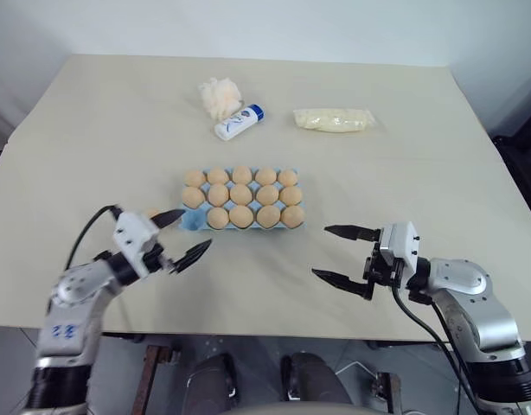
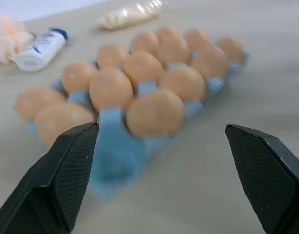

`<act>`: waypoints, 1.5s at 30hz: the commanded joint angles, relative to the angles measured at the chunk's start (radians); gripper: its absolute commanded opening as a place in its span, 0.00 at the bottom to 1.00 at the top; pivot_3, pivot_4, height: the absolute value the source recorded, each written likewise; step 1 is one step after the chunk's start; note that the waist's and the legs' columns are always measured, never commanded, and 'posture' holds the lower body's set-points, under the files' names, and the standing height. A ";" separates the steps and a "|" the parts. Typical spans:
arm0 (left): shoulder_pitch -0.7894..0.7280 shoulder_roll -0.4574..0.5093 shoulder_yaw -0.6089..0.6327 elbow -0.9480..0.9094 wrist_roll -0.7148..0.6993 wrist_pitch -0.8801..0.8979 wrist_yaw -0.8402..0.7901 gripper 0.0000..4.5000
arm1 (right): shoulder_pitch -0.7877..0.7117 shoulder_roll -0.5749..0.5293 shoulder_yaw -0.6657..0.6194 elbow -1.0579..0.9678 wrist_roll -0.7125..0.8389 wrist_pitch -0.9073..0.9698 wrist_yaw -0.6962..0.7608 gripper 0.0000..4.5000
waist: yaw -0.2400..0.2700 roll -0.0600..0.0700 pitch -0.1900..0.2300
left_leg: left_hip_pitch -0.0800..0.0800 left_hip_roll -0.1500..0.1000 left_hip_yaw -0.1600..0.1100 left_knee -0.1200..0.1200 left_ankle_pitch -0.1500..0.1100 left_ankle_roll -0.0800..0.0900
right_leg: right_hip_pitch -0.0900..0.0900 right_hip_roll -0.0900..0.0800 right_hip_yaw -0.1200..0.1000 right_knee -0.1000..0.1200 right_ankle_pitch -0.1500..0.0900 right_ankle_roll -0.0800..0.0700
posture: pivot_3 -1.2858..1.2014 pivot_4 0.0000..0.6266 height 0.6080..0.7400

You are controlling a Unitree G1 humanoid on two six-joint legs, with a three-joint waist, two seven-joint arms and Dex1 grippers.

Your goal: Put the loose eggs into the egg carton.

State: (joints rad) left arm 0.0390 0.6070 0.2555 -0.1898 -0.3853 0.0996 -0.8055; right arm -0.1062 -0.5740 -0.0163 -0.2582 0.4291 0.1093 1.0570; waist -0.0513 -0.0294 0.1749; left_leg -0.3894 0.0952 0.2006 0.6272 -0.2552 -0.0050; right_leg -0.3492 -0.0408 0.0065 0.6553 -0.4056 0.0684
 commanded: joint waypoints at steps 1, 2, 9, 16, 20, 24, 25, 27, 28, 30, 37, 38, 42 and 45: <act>0.069 0.029 0.127 0.013 -0.038 -0.045 -0.022 0.98 | -0.003 0.009 0.006 0.015 0.004 -0.051 0.020 1.00 | -0.003 0.000 0.000 | 0.000 0.000 0.000 0.000 0.000 0.000 | 0.000 0.000 0.000 -0.001 0.000 0.000 | 0.52 0.24 1.00; 0.090 0.028 0.169 0.025 -0.049 -0.042 -0.008 0.98 | -0.003 0.017 0.009 0.025 0.019 -0.052 0.028 1.00 | -0.003 0.000 0.000 | 0.000 0.000 0.000 0.000 0.000 0.000 | 0.000 0.000 0.000 -0.001 0.000 0.000 | 0.52 0.24 1.00; 0.221 -0.022 0.258 0.014 -0.071 -0.045 0.022 0.98 | -0.026 0.039 0.019 0.066 0.023 -0.069 0.047 1.00 | -0.004 -0.001 0.001 | 0.000 -0.002 0.000 0.000 -0.003 0.002 | 0.002 -0.003 -0.001 -0.002 0.000 -0.001 | 0.52 0.24 1.00; 0.191 -0.090 0.237 0.012 -0.056 0.006 0.143 0.98 | -0.055 0.042 0.025 0.083 0.021 -0.063 0.049 1.00 | -0.005 -0.001 0.001 | 0.000 -0.002 -0.001 0.000 -0.005 0.000 | 0.003 -0.004 -0.001 -0.003 -0.001 -0.001 | 0.52 0.24 1.00; 0.070 -0.092 0.183 0.053 -0.045 0.048 0.191 0.98 | -0.066 0.043 0.031 0.085 0.016 -0.062 0.044 1.00 | -0.002 -0.001 0.001 | 0.000 -0.002 -0.001 0.001 -0.004 0.002 | 0.003 -0.004 -0.002 -0.002 -0.001 -0.001 | 0.52 0.24 1.00; -0.029 -0.088 0.140 0.112 -0.034 0.068 0.202 0.98 | -0.069 0.043 0.032 0.085 0.012 -0.064 0.036 1.00 | -0.004 -0.001 0.001 | 0.000 -0.002 -0.001 0.001 -0.003 0.004 | 0.004 -0.003 -0.001 -0.002 0.000 -0.001 | 0.52 0.24 1.00; -0.070 -0.083 0.121 0.149 -0.009 0.063 0.212 0.98 | -0.069 0.044 0.032 0.084 0.011 -0.065 0.032 1.00 | -0.003 -0.001 0.001 | 0.001 -0.002 -0.001 0.001 -0.003 0.004 | 0.003 -0.003 -0.001 -0.002 0.000 -0.001 | 0.52 0.24 1.00; -0.141 -0.082 0.094 0.218 0.018 0.050 0.222 0.98 | -0.066 0.045 0.029 0.080 0.011 -0.067 0.024 1.00 | -0.003 -0.001 0.001 | 0.000 -0.001 -0.001 0.001 -0.003 0.003 | 0.002 -0.002 -0.001 -0.001 0.000 -0.001 | 0.52 0.24 1.00; -0.162 -0.080 0.087 0.242 0.028 0.046 0.225 0.98 | -0.066 0.046 0.028 0.079 0.010 -0.067 0.021 1.00 | -0.002 -0.001 0.001 | 0.000 -0.001 -0.001 0.001 -0.002 0.003 | 0.002 -0.002 -0.001 -0.001 0.000 -0.001 | 0.52 0.24 1.00; -0.202 -0.076 0.078 0.295 0.048 0.041 0.234 0.98 | -0.061 0.044 0.026 0.073 0.011 -0.066 0.014 1.00 | -0.005 -0.001 0.001 | 0.000 -0.001 0.000 0.001 -0.002 0.002 | 0.001 -0.001 -0.001 0.000 0.000 0.000 | 0.52 0.24 1.00; -0.260 -0.073 0.044 0.396 0.077 0.047 0.216 0.95 | -0.040 0.040 0.019 0.045 0.015 -0.055 -0.021 1.00 | -0.002 -0.002 0.001 | -0.002 0.000 0.001 0.002 -0.002 0.001 | -0.004 -0.001 0.000 0.004 0.000 0.001 | 0.52 0.24 1.00; -0.266 -0.072 0.037 0.406 0.083 0.048 0.217 0.90 | -0.036 0.039 0.019 0.041 0.015 -0.054 -0.024 1.00 | -0.002 -0.002 0.001 | -0.002 0.000 0.001 0.002 -0.001 0.001 | -0.005 -0.001 0.000 0.005 0.000 0.001 | 0.52 0.24 1.00; -0.258 -0.065 0.053 0.400 0.062 0.047 0.198 0.65 | -0.025 0.038 0.015 0.026 0.020 -0.049 -0.038 1.00 | -0.002 -0.002 0.001 | -0.003 0.000 0.001 0.003 -0.001 0.000 | -0.006 -0.001 0.000 0.006 0.000 0.001 | 0.52 0.24 1.00; -0.238 -0.065 0.078 0.346 0.003 0.050 0.146 0.45 | -0.017 0.035 0.014 0.015 0.022 -0.045 -0.044 1.00 | -0.004 -0.002 0.002 | -0.003 0.000 0.002 0.003 -0.001 0.000 | -0.006 -0.001 0.000 0.006 0.000 0.001 | 0.52 0.24 1.00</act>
State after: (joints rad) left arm -0.2088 0.5271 0.3006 0.2147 -0.3337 0.1599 -0.6260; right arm -0.1290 -0.5335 0.0256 -0.2005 0.4292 0.0679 1.0186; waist -0.0553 -0.0313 0.1764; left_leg -0.3926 0.0949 0.2023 0.6298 -0.2560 -0.0048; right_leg -0.3553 -0.0416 0.0067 0.6614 -0.4060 0.0692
